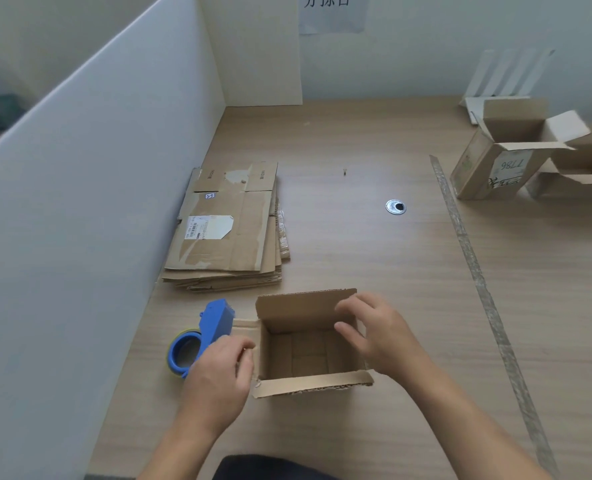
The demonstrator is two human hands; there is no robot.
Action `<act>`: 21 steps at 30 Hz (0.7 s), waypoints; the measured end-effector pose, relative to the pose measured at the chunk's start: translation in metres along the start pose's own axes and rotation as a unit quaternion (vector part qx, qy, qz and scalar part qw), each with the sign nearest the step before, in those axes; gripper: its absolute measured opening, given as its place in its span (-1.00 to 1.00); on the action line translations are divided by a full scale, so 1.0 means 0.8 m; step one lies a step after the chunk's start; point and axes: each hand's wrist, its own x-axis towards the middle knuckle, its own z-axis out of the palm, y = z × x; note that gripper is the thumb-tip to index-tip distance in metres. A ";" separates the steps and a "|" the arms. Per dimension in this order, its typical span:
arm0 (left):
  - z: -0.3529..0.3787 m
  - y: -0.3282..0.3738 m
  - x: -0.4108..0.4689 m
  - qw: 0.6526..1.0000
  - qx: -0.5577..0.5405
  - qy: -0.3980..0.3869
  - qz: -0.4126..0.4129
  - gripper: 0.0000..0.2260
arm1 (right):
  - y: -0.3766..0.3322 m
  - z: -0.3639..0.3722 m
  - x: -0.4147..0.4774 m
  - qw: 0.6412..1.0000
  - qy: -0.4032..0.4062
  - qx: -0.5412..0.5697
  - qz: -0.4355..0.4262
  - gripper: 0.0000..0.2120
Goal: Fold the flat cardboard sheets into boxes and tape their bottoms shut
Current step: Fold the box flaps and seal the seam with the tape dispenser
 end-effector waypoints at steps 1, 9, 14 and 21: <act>0.001 0.002 0.000 0.999 0.008 -0.030 -0.015 -0.87 | -0.001 0.000 0.007 1.000 -0.002 0.006 -0.021 -0.79; 0.008 0.010 -0.015 0.980 0.007 -0.200 -0.014 -0.45 | 0.020 0.028 0.032 0.988 -0.134 -0.062 0.053 -0.47; 0.012 -0.003 -0.021 0.968 0.042 -0.248 0.022 -0.48 | 0.013 0.047 0.037 0.988 -0.088 -0.061 0.110 -0.57; 0.052 -0.013 -0.028 0.984 0.084 -0.144 0.062 -0.67 | 0.009 0.061 0.044 0.986 -0.067 -0.090 0.124 -0.77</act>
